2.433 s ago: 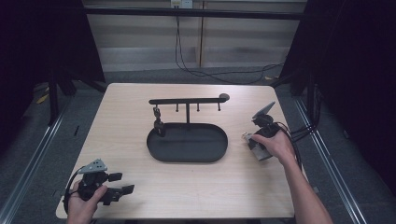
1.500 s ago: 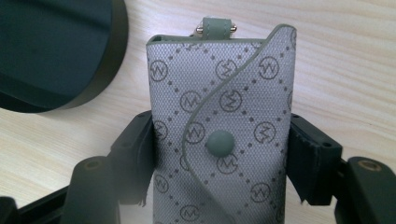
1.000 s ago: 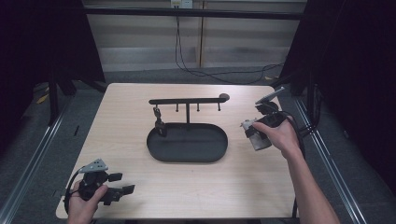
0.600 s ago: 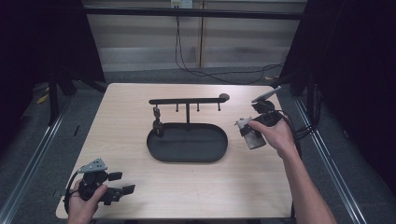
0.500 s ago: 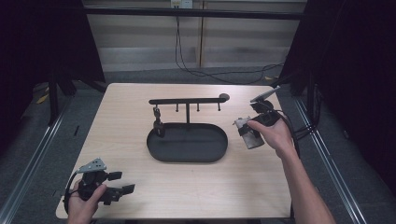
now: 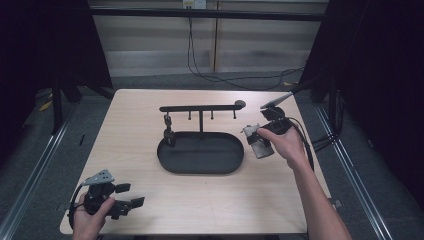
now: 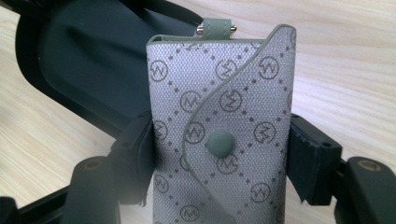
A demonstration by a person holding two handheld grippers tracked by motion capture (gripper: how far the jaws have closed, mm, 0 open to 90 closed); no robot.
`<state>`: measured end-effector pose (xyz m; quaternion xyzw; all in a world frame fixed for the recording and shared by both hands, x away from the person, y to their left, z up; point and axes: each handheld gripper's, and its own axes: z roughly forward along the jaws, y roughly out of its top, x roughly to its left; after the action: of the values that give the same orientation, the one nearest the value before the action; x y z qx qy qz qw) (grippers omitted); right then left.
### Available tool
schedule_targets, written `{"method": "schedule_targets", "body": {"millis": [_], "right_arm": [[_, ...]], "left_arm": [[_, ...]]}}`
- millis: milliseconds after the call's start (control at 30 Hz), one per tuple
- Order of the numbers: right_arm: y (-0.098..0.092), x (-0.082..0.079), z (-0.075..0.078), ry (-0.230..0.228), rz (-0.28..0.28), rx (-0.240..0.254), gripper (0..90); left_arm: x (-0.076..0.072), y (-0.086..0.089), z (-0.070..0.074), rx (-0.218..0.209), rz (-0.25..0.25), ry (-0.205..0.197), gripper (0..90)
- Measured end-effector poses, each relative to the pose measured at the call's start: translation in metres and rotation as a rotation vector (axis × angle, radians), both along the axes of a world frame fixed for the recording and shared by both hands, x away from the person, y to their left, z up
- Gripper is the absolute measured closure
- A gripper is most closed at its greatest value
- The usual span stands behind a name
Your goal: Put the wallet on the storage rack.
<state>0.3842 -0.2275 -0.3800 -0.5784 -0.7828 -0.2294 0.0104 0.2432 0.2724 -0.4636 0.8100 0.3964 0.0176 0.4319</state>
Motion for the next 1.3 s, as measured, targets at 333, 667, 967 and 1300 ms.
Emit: {"method": "schedule_targets", "body": {"millis": [333,667,967,1300], "right_arm": [[0.017,0.008,-0.006,-0.005,0.012,0.031,33.3],[0.027,0.012,-0.008,-0.015,0.013,0.053,33.3],[0.036,0.012,-0.012,-0.027,0.002,0.071,33.3],[0.044,0.014,-0.027,-0.026,-0.014,0.106,33.2]], "left_arm": [[0.002,0.003,0.000,-0.009,0.026,-0.009,18.0],[0.002,0.002,-0.001,-0.005,0.021,-0.003,18.0],[0.001,0.001,0.000,-0.002,0.016,-0.005,18.0],[0.001,0.001,0.000,-0.005,0.004,-0.004,18.0]]}}
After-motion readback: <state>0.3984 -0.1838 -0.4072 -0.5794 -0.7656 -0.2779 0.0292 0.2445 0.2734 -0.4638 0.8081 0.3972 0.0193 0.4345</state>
